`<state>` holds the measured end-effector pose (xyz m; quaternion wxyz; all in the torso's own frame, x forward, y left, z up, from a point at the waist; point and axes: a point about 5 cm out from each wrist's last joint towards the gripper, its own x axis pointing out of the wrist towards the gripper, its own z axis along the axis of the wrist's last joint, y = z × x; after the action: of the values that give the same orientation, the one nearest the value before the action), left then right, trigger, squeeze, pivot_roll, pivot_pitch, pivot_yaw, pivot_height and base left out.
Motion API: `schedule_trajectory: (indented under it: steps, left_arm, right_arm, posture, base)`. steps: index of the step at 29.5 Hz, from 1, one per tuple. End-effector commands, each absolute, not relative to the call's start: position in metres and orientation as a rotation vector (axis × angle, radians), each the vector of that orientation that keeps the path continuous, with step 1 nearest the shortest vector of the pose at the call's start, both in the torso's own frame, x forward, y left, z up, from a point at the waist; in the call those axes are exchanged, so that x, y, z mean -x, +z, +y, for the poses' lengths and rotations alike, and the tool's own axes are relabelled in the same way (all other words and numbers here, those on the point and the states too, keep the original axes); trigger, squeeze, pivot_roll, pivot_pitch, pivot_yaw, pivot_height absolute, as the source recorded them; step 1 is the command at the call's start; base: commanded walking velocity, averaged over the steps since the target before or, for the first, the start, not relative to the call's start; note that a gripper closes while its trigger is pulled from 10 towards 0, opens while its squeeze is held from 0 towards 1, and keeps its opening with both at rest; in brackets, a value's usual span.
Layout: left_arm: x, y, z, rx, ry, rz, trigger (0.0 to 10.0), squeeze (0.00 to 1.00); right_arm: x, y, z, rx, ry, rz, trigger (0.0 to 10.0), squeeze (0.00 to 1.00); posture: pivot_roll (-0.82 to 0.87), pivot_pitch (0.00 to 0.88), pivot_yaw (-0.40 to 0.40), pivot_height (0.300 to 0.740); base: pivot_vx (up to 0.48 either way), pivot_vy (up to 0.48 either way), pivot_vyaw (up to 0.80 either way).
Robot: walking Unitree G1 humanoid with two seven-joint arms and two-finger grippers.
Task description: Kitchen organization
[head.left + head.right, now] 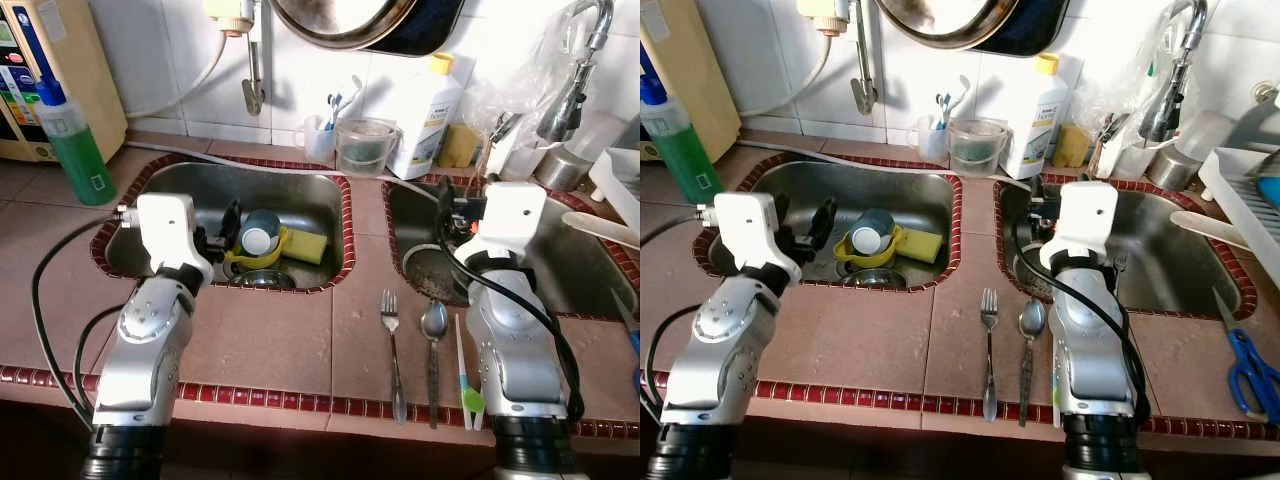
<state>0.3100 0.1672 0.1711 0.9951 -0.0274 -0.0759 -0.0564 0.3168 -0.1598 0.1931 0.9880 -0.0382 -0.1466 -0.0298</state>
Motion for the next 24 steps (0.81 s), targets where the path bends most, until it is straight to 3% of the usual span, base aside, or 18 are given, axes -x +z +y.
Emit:
schedule_trajectory:
  steps: [1,24]
  left_arm:
    - [-0.310,0.174,0.166,0.048,-0.105,-0.175,10.0,0.00]
    - [-0.296,0.177,0.173,0.057,-0.171,-0.203,10.0,0.00]
  right_arm:
    - [-0.313,0.196,-0.158,0.080,-0.059,-0.310,10.0,0.00]
    - [-0.300,0.185,-0.153,0.094,-0.041,-0.257,10.0,0.00]
  posture:
    - [0.01,0.000,-0.035,0.740]
    - [0.01,0.031,-0.020,0.740]
  base:
    - [0.000,0.000,0.00]
    - [0.000,0.000,0.00]
